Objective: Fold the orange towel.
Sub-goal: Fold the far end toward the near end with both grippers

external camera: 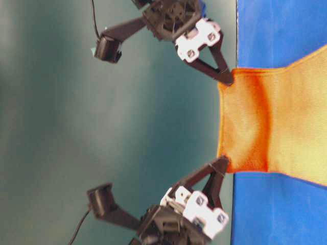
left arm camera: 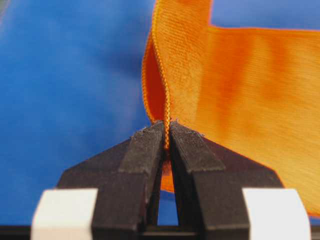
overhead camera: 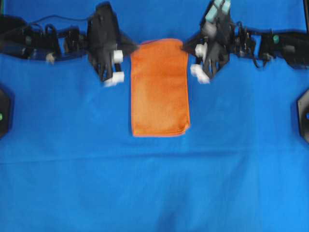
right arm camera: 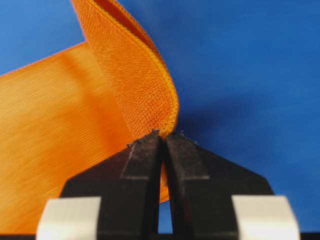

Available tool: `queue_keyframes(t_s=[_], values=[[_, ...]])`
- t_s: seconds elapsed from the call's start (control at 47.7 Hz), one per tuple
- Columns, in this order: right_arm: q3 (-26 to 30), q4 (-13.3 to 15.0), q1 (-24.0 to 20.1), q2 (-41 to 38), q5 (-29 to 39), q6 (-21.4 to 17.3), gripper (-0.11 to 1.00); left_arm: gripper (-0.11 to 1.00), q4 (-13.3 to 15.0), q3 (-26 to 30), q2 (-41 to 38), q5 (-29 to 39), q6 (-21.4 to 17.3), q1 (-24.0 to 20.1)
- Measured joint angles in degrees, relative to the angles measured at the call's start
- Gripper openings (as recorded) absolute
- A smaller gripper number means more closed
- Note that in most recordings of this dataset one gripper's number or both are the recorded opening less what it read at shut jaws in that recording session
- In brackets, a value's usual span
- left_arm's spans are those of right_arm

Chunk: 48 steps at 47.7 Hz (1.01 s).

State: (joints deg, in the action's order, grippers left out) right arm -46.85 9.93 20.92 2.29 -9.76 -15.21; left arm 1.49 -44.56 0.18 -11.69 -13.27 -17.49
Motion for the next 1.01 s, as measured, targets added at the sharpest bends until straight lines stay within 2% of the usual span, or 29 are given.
queue_keyframes(t_s=[0.251, 0.524, 0.712, 1.006], values=[[-3.08, -1.76, -7.56, 1.85, 0.88, -0.26, 0.02, 0.02, 0.0, -4.22, 2.2, 0.44, 3.34, 9.23], [-3.69, -4.66, -14.59, 1.93, 2.37, -0.35, 0.02, 0.02, 0.0, -4.39, 1.23, 1.85, 4.92, 16.7], [-3.87, -6.59, -17.23, 0.35, 2.29, -0.26, 0.02, 0.02, 0.0, -3.78, -1.58, 1.76, 7.03, 19.25], [-3.25, -9.05, -18.19, -4.48, 1.76, -0.18, 0.02, 0.02, 0.0, -3.16, -5.45, -0.18, 7.56, 19.51]])
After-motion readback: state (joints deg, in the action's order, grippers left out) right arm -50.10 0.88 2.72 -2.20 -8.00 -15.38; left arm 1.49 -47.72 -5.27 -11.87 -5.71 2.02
